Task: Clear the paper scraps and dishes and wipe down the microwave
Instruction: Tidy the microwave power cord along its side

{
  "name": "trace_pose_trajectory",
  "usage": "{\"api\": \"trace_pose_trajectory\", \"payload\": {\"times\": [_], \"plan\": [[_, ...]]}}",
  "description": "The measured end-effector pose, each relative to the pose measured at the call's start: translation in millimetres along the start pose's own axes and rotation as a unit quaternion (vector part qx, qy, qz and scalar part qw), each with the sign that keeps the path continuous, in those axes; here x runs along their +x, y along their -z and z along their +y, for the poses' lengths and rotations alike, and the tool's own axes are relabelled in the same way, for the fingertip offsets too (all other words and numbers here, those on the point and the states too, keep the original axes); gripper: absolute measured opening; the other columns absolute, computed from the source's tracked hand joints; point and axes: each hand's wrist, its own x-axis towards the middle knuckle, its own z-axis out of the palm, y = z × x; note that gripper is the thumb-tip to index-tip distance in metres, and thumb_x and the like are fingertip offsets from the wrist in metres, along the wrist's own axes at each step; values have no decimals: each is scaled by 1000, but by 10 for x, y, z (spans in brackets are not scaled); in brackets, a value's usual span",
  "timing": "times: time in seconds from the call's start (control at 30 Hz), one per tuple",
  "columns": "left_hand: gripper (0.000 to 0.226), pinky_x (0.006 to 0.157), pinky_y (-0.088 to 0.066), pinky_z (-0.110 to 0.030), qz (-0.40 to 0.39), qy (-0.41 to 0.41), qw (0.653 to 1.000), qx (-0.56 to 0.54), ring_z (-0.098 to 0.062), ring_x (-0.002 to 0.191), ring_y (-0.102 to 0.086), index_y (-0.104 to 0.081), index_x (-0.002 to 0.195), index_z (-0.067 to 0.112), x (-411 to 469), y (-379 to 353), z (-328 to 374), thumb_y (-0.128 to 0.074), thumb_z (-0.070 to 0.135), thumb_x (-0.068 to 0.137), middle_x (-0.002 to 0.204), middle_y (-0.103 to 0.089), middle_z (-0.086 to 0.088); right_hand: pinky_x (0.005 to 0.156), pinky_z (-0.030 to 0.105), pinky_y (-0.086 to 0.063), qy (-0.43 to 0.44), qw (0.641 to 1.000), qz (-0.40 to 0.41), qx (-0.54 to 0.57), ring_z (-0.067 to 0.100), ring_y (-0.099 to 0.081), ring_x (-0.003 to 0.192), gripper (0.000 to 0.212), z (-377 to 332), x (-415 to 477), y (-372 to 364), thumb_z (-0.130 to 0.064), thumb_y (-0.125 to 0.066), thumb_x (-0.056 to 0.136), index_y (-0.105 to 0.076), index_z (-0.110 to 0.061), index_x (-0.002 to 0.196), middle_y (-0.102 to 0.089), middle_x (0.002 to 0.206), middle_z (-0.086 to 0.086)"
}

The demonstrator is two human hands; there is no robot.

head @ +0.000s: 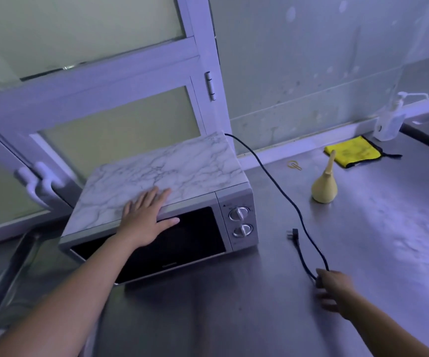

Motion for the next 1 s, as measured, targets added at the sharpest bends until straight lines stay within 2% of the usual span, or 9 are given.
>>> {"api": "trace_pose_trajectory", "payload": {"times": [0.1, 0.23, 0.33, 0.47, 0.57, 0.67, 0.73, 0.8, 1.0], "plan": [[87, 120, -3, -53, -17, 32, 999, -13, -19, 153, 4, 6, 152, 53, 6, 17, 44, -41, 80, 84, 166, 11, 13, 70, 42, -51, 5, 1000, -24, -6, 33, -55, 74, 20, 72, -267, 20, -20, -57, 99, -64, -1, 97, -59, 94, 17], [84, 121, 2, -54, 8, 75, 997, -34, -26, 153, 10, 8, 154, 44, -199, -82, 224, -42, 70, 92, 166, 14, 4, 82, 49, -54, 0, 999, -43, -8, 39, -63, 96, 23, 279, -644, 78, -29, -61, 98, -55, -17, 118, -57, 120, 17], [90, 122, 4, -52, 51, 35, 997, -53, -28, 151, 18, 12, 155, 39, -583, -341, 370, -52, 53, 93, 164, 22, 1, 80, 47, -53, 0, 999, -31, 9, 37, -63, 92, 27, 523, -808, 167, -30, -62, 98, -54, -19, 121, -56, 120, 16], [79, 122, -6, -48, 111, -19, 977, -182, -32, 153, 1, -18, 157, 35, -1263, -866, 642, -61, 37, 90, 167, -2, -4, 78, 41, -55, -23, 1000, -17, 2, 33, -67, 89, 31, 946, -1043, 318, -36, -63, 97, -65, -9, 113, -65, 110, 14], [73, 121, -13, -42, 3, 15, 957, -291, -28, 152, -8, -19, 157, 30, -1742, -1332, 990, -57, 32, 95, 164, -18, -7, 66, 32, -52, -44, 999, 20, 19, 30, -67, 76, 23, 1322, -1276, 409, -26, -64, 95, -69, -6, 106, -69, 95, 14], [57, 114, -26, -26, -86, -7, 921, -380, -22, 144, -34, -31, 153, 22, -2053, -1674, 1318, -50, 20, 99, 157, -37, -6, 63, 30, -48, -61, 995, 63, 45, 28, -64, 69, 16, 1616, -1455, 481, -15, -65, 93, -70, -2, 102, -68, 86, 14], [47, 93, -37, -9, -128, -27, 889, -438, -12, 122, -56, -41, 148, 22, -2162, -1756, 1489, -41, 12, 102, 146, -53, 1, 62, 30, -48, -59, 994, 79, 52, 28, -63, 68, 14, 1675, -1515, 531, -11, -65, 92, -70, -1, 101, -68, 86, 15], [42, 75, -36, 1, -144, -31, 876, -458, -6, 103, -62, -49, 141, 24, -2192, -1753, 1633, -36, 10, 104, 137, -61, 6, 63, 30, -49, -45, 993, 86, 62, 28, -64, 69, 12, 1615, -1505, 598, -10, -65, 92, -69, -2, 99, -68, 86, 15], [36, 80, -38, -5, -155, -46, 867, -472, -5, 107, -62, -58, 130, 28, -1932, -1636, 1859, -42, 12, 102, 126, -65, 7, 77, 39, -56, 18, 992, 76, 100, 31, -70, 81, 13, 1154, -1124, 718, -12, -62, 94, -70, -4, 100, -72, 100, 18]]}}
